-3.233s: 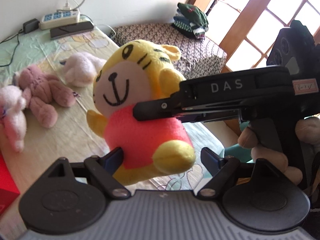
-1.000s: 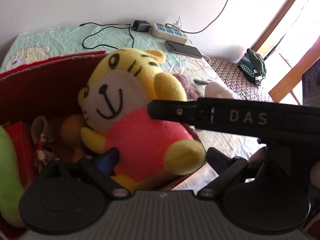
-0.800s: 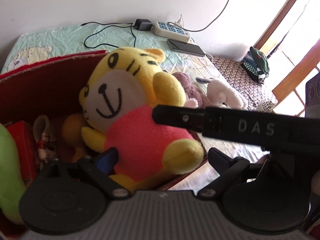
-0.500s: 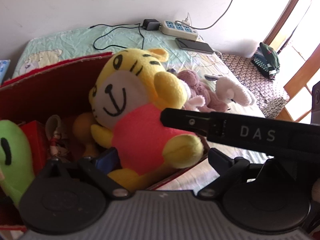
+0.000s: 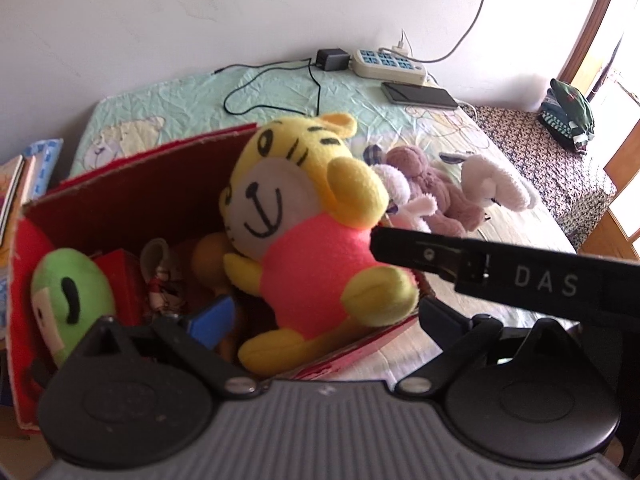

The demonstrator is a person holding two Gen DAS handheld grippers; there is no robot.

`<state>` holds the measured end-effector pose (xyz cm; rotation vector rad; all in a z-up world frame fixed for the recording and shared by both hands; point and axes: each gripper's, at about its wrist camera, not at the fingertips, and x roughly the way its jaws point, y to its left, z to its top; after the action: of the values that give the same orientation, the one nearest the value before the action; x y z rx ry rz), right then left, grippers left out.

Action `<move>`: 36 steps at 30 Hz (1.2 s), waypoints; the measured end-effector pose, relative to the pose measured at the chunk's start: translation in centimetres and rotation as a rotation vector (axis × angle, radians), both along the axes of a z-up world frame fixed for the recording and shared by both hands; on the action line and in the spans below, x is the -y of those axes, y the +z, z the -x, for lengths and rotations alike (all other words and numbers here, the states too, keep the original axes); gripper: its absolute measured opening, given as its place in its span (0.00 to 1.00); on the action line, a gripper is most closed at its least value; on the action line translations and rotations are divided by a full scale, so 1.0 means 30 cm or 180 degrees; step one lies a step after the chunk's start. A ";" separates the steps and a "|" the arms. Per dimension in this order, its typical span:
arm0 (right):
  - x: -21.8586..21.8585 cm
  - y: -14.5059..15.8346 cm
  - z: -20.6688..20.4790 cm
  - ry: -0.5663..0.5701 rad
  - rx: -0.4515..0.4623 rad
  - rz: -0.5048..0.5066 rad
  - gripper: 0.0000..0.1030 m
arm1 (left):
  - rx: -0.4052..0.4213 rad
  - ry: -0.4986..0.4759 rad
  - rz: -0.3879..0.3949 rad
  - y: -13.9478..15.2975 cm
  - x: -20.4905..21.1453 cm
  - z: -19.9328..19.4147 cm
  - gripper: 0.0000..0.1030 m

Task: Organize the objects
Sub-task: 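Lower the tiger plush into the red box and open the right gripper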

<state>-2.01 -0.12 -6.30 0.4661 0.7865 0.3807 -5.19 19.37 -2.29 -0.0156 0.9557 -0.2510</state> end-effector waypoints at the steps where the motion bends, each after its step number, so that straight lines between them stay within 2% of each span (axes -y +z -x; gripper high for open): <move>1: 0.002 0.002 0.005 -0.0004 0.0011 0.0009 0.31 | 0.0016 0.0004 -0.0022 0.006 0.004 0.005 0.96; 7: 0.025 0.014 0.028 -0.0040 0.0054 0.0033 0.31 | 0.0054 0.0045 -0.0265 0.020 0.046 0.024 0.96; 16: 0.075 0.018 0.048 -0.0045 0.0054 0.0081 0.32 | 0.0008 0.0237 -0.0485 0.028 0.086 0.028 0.96; 24: 0.153 0.030 0.045 -0.0027 0.0038 0.0069 0.32 | 0.0118 0.0348 -0.0713 0.072 0.161 0.027 0.96; 29: 0.224 0.034 0.039 -0.0045 0.0032 0.0082 0.37 | 0.0089 0.0367 -0.0737 0.085 0.216 0.008 0.96; 36: 0.326 0.018 0.025 -0.0095 -0.0045 0.0046 0.37 | 0.0101 0.0327 -0.0775 0.092 0.317 -0.012 0.96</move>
<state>-2.76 -9.91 -5.76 0.4669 0.7948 0.3440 -4.82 9.84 0.47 0.1618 0.9458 -0.0388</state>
